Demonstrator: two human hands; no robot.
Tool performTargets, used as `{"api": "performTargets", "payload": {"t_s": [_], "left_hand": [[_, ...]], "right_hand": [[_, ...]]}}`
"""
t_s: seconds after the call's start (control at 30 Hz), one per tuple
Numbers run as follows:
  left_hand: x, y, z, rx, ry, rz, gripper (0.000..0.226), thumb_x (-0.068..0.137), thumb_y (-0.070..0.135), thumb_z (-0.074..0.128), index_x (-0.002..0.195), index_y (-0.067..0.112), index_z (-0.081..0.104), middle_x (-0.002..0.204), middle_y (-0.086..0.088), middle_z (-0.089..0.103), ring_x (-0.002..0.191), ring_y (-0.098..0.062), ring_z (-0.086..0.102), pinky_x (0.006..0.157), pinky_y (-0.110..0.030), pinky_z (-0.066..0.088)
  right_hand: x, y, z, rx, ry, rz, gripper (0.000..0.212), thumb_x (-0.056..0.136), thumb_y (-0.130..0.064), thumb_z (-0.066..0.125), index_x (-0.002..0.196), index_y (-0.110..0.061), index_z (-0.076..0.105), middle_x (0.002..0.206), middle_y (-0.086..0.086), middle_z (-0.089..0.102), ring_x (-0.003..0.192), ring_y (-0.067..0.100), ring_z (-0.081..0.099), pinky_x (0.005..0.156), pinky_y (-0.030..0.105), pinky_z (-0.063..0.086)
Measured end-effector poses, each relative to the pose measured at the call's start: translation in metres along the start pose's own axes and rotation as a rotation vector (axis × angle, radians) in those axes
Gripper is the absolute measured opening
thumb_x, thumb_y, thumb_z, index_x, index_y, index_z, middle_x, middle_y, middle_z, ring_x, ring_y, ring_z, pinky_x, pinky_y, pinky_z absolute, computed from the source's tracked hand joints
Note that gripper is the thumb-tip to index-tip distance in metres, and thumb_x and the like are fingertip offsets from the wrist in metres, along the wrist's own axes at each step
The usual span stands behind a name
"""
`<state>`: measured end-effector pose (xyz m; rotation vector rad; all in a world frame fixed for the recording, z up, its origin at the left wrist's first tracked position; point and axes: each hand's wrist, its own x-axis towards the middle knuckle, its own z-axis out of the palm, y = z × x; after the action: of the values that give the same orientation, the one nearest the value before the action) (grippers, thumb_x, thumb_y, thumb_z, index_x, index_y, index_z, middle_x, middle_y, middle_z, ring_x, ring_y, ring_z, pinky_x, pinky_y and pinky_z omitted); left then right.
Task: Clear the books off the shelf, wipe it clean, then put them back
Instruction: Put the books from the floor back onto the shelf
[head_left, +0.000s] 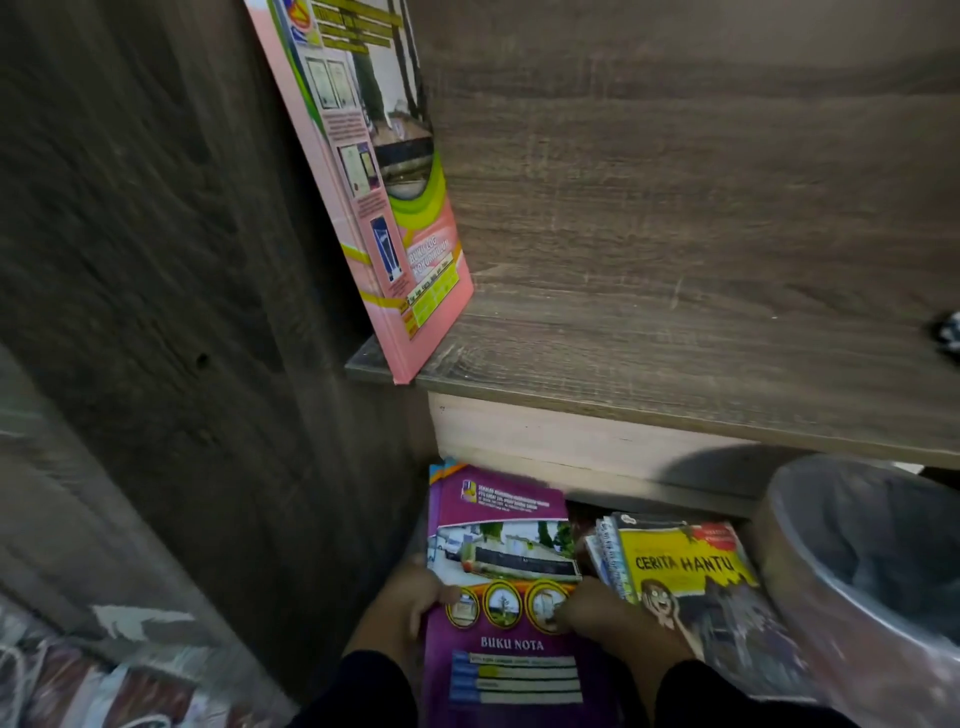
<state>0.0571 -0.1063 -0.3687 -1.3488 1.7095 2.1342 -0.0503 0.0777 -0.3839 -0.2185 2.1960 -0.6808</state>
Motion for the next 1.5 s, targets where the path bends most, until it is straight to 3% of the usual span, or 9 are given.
{"api": "performTargets", "payload": {"t_s": [0.07, 0.23, 0.37, 0.47, 0.57, 0.73, 0.9, 1.27, 1.5], "left_hand": [[-0.013, 0.001, -0.004, -0.169, -0.093, 0.055, 0.05, 0.077, -0.024, 0.056, 0.123, -0.003, 0.055, 0.102, -0.027, 0.067, 0.084, -0.041, 0.067, 0.07, -0.05, 0.057], [-0.038, 0.007, -0.019, -0.253, -0.294, 0.174, 0.046, 0.077, -0.021, 0.056, 0.116, 0.004, 0.058, 0.1, -0.024, 0.071, 0.079, -0.036, 0.071, 0.065, -0.045, 0.06], [-0.056, 0.007, -0.033, -0.143, -0.2, 0.2, 0.053, 0.075, -0.021, 0.06, 0.12, 0.008, 0.058, 0.108, -0.022, 0.07, 0.092, -0.038, 0.068, 0.08, -0.05, 0.056], [-0.07, 0.008, -0.031, -0.148, -0.109, 0.264, 0.054, 0.076, -0.024, 0.055, 0.12, 0.008, 0.057, 0.097, -0.016, 0.071, 0.08, -0.031, 0.068, 0.061, -0.035, 0.06], [-0.079, 0.016, -0.025, -0.169, -0.068, 0.347, 0.054, 0.076, -0.026, 0.053, 0.123, 0.001, 0.055, 0.106, -0.021, 0.068, 0.089, -0.033, 0.066, 0.069, -0.037, 0.06], [-0.094, 0.026, -0.004, -0.071, -0.043, 0.451, 0.042, 0.077, -0.025, 0.057, 0.108, 0.003, 0.059, 0.099, -0.017, 0.067, 0.079, -0.022, 0.064, 0.06, -0.023, 0.058], [-0.086, 0.022, 0.008, 0.131, 0.0, 0.482, 0.034, 0.075, -0.023, 0.06, 0.076, 0.011, 0.06, 0.055, 0.005, 0.064, 0.074, -0.021, 0.06, 0.054, -0.02, 0.049], [-0.166, 0.111, -0.008, 0.431, -0.117, 0.607, 0.028, 0.084, -0.008, 0.063, 0.097, 0.016, 0.059, 0.085, -0.008, 0.067, 0.071, -0.023, 0.066, 0.054, -0.03, 0.054], [-0.242, 0.208, -0.02, 0.376, 0.019, 0.767, 0.016, 0.086, 0.001, 0.065, 0.089, 0.016, 0.059, 0.077, -0.013, 0.066, 0.062, -0.027, 0.063, 0.044, -0.035, 0.056]], "right_hand": [[-0.006, -0.003, -0.003, 0.088, 0.016, 0.002, 0.017, 0.079, -0.009, 0.066, 0.091, -0.006, 0.055, 0.09, 0.009, 0.057, 0.065, 0.014, 0.05, 0.06, 0.024, 0.041], [-0.028, -0.008, -0.01, 0.552, 0.139, -0.025, 0.099, 0.058, 0.016, 0.07, 0.143, -0.008, 0.025, 0.126, 0.023, 0.055, 0.1, 0.037, 0.059, 0.066, 0.039, 0.056], [-0.051, -0.003, -0.02, 0.61, 0.244, -0.133, 0.062, 0.062, 0.024, 0.069, 0.112, -0.009, 0.051, 0.095, 0.017, 0.065, 0.082, 0.033, 0.062, 0.059, 0.033, 0.052], [-0.064, -0.007, -0.02, 0.567, 0.287, -0.29, 0.059, 0.061, 0.021, 0.073, 0.103, -0.016, 0.055, 0.099, 0.013, 0.068, 0.09, 0.029, 0.062, 0.076, 0.041, 0.054], [-0.072, -0.011, -0.026, 0.558, 0.382, -0.391, 0.051, 0.061, 0.02, 0.07, 0.089, -0.021, 0.058, 0.104, 0.012, 0.07, 0.093, 0.026, 0.064, 0.083, 0.04, 0.054], [-0.08, -0.013, -0.041, 0.501, 0.369, -0.433, 0.058, 0.067, 0.013, 0.075, 0.115, -0.007, 0.048, 0.105, 0.009, 0.064, 0.097, 0.023, 0.061, 0.073, 0.027, 0.052], [-0.076, 0.002, -0.042, 0.259, 0.483, -0.339, 0.038, 0.081, -0.001, 0.06, 0.118, -0.008, 0.054, 0.119, 0.014, 0.064, 0.112, 0.03, 0.059, 0.092, 0.033, 0.045], [-0.18, -0.025, -0.111, -0.02, 0.691, -0.475, 0.029, 0.087, -0.027, 0.053, 0.116, -0.026, 0.056, 0.107, 0.007, 0.069, 0.101, 0.03, 0.063, 0.076, 0.031, 0.047], [-0.214, -0.071, -0.173, 0.09, 0.848, -0.59, 0.027, 0.085, -0.011, 0.047, 0.102, -0.025, 0.062, 0.108, 0.006, 0.068, 0.098, 0.029, 0.062, 0.082, 0.034, 0.049]]}}
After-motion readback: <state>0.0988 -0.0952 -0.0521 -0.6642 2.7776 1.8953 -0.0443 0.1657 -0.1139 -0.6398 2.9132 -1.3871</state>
